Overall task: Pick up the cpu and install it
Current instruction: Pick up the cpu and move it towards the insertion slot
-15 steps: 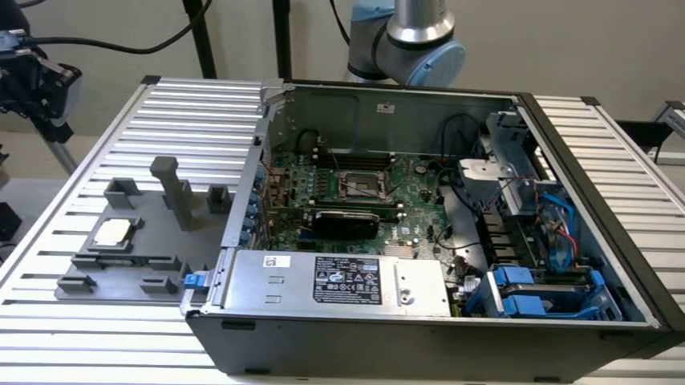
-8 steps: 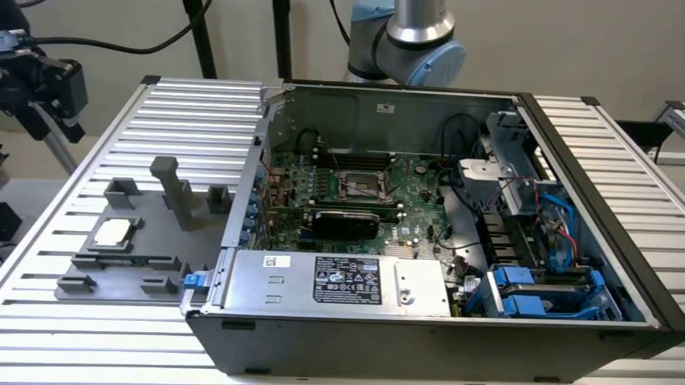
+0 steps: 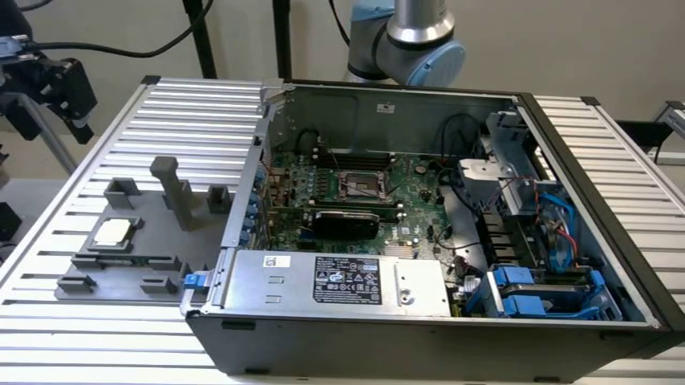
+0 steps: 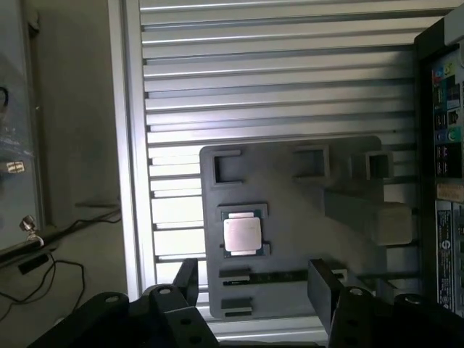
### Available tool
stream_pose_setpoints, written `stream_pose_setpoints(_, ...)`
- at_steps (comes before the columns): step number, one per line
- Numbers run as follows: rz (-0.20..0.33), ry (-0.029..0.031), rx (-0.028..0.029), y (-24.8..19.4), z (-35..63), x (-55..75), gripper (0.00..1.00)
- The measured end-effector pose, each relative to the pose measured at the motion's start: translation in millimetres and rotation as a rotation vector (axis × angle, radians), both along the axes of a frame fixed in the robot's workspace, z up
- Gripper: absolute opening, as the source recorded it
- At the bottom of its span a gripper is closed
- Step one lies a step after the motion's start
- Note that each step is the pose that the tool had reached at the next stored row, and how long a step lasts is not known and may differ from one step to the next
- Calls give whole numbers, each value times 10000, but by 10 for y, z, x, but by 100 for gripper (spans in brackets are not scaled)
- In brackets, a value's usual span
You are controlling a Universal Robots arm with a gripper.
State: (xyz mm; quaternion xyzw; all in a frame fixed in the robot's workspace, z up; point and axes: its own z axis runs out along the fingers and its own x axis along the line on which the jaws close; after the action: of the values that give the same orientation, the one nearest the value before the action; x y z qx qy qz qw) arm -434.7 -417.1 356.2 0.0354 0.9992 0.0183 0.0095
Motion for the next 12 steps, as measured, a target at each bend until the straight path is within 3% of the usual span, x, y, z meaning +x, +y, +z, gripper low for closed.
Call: stream_pose_setpoints(12, 1, -1, 1, -31, -219, 1, 71)
